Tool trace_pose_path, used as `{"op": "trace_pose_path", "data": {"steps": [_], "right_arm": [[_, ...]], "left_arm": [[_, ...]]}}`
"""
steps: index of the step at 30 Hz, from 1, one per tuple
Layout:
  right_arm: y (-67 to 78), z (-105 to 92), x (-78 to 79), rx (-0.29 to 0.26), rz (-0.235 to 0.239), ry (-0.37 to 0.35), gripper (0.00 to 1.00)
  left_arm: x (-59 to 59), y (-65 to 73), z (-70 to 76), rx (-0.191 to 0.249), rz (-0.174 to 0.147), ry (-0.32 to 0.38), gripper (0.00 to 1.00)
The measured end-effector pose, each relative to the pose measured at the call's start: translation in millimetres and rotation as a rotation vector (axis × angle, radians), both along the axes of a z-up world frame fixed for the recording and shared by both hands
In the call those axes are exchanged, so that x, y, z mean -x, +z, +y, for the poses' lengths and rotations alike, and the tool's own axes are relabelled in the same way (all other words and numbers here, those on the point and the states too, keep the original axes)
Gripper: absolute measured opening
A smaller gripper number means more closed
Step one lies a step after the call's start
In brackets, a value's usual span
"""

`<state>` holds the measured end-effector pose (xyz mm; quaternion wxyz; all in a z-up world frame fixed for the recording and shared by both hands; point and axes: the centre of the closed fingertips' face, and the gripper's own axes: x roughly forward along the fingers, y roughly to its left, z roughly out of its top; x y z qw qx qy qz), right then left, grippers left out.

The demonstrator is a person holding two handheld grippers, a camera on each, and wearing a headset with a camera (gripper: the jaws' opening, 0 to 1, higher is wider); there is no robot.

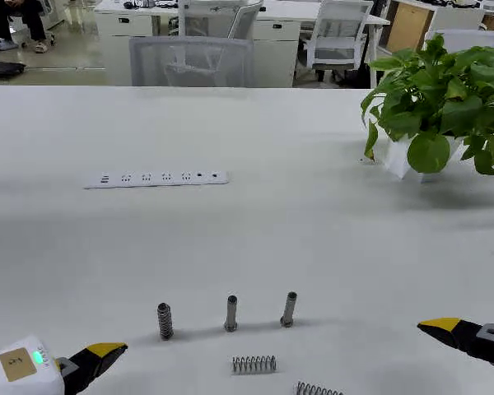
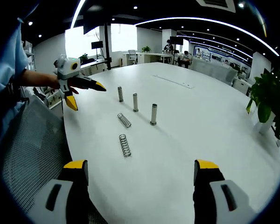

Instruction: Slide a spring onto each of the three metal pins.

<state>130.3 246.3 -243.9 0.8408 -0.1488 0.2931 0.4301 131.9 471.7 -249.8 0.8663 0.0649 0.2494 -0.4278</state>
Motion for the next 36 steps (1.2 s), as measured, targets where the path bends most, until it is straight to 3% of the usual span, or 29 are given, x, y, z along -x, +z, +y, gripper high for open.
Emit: {"op": "trace_pose_path", "data": {"steps": [6,10,13,19,25,36], "right_arm": [[-1.4,-2.8,4.7,0.002,0.005,-0.005,0.95],[-2.0,-5.7,6.0,0.001,0.008,-0.010,0.95],[-1.8,-6.3,7.0,0.003,0.010,-0.006,0.94],[-2.1,-7.8,8.1,-0.001,0.014,-0.009,0.94],[-1.7,-10.0,9.5,-0.004,0.018,-0.016,0.93],[-4.2,-8.5,13.6,-0.013,0.029,-0.026,0.93]], "left_arm": [[-5.5,3.0,-13.3,-0.018,-0.048,-0.045,0.83],[-6.9,-2.8,-23.3,-0.060,-0.047,-0.101,0.76],[-11.1,-2.1,-33.0,-0.036,-0.039,-0.108,0.72],[-18.7,-9.0,-51.3,-0.059,-0.057,-0.149,0.60],[-27.2,-19.3,-59.4,-0.098,-0.064,-0.175,0.55],[-40.4,-29.6,-73.5,-0.110,-0.058,-0.202,0.37]]}}
